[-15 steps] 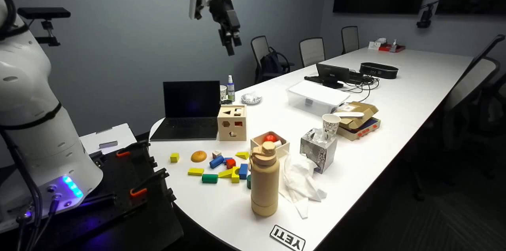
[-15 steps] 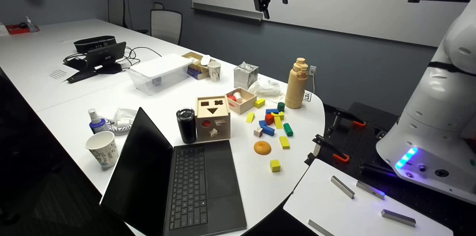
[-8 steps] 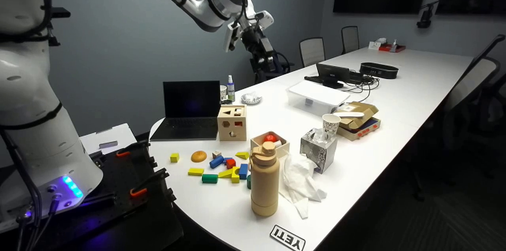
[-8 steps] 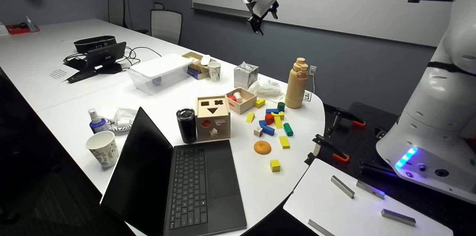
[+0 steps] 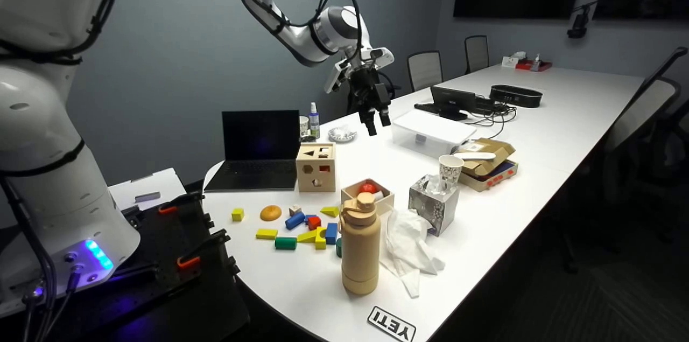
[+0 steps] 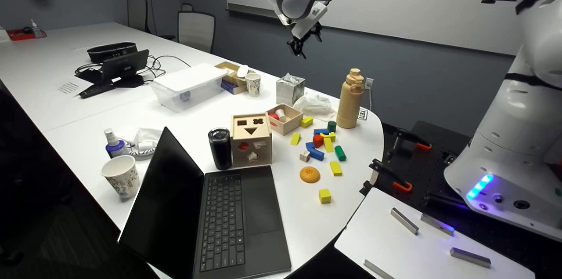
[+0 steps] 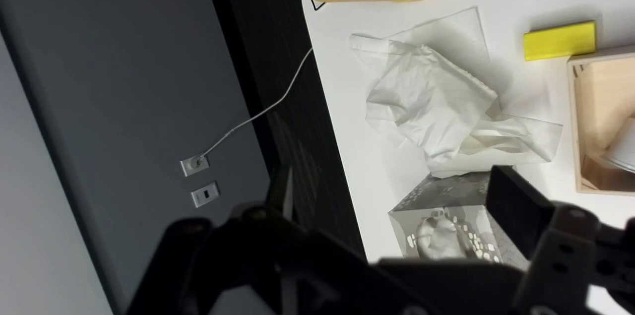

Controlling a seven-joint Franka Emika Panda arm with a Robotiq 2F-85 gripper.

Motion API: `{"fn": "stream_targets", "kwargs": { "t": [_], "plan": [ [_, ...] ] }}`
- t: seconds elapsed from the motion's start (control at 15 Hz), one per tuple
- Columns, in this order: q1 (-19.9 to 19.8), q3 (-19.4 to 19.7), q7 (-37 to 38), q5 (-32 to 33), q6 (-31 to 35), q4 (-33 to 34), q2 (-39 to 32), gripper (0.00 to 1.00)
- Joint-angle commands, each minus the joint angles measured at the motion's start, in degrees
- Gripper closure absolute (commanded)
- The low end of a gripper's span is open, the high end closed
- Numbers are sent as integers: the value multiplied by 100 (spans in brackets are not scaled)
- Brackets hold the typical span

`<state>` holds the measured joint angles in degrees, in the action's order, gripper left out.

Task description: Use the napkin to wipe the laptops keyboard

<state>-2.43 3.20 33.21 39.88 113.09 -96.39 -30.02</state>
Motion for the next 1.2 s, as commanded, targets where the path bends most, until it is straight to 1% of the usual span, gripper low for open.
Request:
{"fn": "stream_targets", "kwargs": {
  "t": [0.0,0.27,0.53,0.8,0.93,1.13],
  "plan": [
    [185,221,-89,-148,39,32,-3,0],
    [191,222,-93,-168,39,74,-3,0],
    [31,313,-503,-326,234,579,-569,0],
    [-155,453,-1336,-850,376,1294,-1354,0],
    [-291,494,-1768,-1269,299,1688,-1747,0],
    [-544,448,-2434,-1946,158,2315,-2364,0]
  ]
}}
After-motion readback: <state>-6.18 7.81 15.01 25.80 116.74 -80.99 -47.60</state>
